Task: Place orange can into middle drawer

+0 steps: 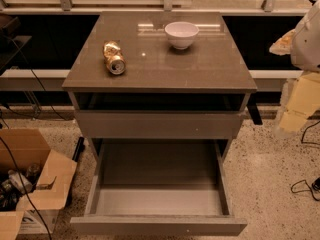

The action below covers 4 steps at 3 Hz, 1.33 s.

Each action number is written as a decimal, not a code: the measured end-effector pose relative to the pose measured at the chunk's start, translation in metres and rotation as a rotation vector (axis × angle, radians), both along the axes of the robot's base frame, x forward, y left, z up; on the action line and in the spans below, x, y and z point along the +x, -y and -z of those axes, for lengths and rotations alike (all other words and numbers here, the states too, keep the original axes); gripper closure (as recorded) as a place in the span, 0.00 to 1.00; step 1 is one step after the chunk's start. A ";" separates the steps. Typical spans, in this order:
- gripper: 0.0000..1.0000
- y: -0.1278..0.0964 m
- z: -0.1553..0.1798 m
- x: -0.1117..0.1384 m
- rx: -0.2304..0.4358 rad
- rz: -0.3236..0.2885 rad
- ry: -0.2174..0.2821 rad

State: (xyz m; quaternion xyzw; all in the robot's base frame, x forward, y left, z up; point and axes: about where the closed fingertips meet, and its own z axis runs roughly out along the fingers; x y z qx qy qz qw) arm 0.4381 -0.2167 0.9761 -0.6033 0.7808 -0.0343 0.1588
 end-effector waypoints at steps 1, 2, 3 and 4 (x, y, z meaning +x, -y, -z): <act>0.00 0.000 0.000 0.000 0.000 0.000 0.000; 0.00 -0.018 0.004 0.024 0.054 -0.007 0.029; 0.00 -0.046 0.012 0.060 0.129 -0.034 0.056; 0.00 -0.077 0.022 0.099 0.206 -0.064 0.064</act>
Offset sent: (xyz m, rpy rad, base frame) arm 0.0637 0.0448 -0.0148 0.1432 -0.0600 0.0184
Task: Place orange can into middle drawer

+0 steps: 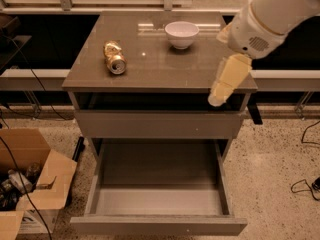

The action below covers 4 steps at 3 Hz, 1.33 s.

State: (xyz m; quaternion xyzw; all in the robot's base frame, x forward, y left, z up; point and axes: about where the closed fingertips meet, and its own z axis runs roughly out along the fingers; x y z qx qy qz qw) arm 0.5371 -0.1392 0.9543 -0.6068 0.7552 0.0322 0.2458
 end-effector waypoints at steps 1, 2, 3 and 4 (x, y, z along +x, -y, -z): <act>0.00 -0.027 0.012 0.038 0.044 -0.021 -0.009; 0.00 -0.053 0.040 0.078 0.067 -0.031 -0.056; 0.00 -0.053 0.040 0.078 0.067 -0.031 -0.056; 0.00 -0.073 0.051 0.094 0.088 -0.022 -0.040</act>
Offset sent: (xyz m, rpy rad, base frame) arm 0.1130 0.0713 -0.0607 0.0859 0.0971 0.0285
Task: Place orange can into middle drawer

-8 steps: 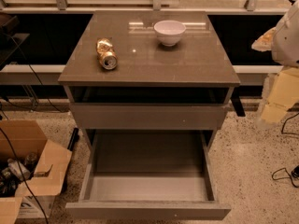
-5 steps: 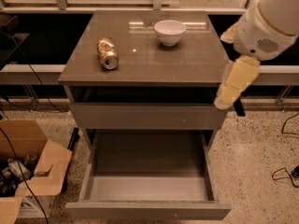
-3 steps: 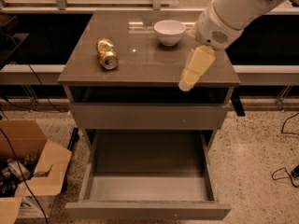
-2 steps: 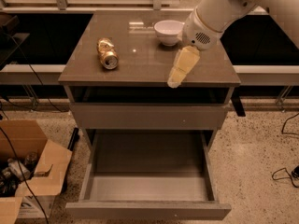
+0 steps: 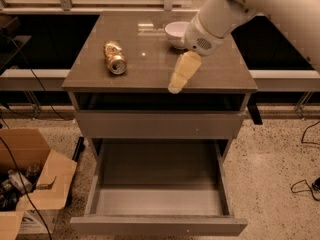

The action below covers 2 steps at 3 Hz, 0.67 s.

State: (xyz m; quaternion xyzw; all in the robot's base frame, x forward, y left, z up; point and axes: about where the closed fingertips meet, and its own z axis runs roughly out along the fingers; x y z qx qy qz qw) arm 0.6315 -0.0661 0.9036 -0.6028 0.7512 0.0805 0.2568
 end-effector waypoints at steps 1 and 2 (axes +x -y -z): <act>0.00 -0.032 0.011 0.030 0.029 -0.005 0.029; 0.00 -0.067 0.018 0.057 0.061 -0.030 0.049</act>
Offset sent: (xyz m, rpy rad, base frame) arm 0.0895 0.1072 -0.0209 0.1020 -0.0806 0.0575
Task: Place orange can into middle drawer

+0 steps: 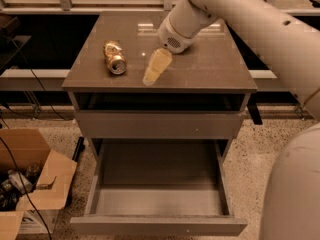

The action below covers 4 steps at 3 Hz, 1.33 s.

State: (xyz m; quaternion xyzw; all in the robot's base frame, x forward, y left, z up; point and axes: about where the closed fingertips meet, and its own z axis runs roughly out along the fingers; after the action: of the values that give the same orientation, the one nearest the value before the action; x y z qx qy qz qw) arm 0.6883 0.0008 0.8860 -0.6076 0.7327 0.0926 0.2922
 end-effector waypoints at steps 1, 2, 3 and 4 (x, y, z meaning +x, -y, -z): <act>0.00 -0.036 0.010 0.021 0.046 -0.032 -0.003; 0.00 -0.068 0.022 0.044 0.106 -0.051 -0.017; 0.00 -0.094 0.033 0.066 0.155 -0.059 -0.019; 0.00 -0.118 0.037 0.081 0.191 -0.073 -0.021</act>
Offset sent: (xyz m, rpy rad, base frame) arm 0.0728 0.1002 -0.0314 0.1827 0.0273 0.0669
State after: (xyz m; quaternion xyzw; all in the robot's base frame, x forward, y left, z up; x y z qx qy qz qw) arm 0.7694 0.1186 0.8489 -0.6025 0.7009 0.1787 0.3375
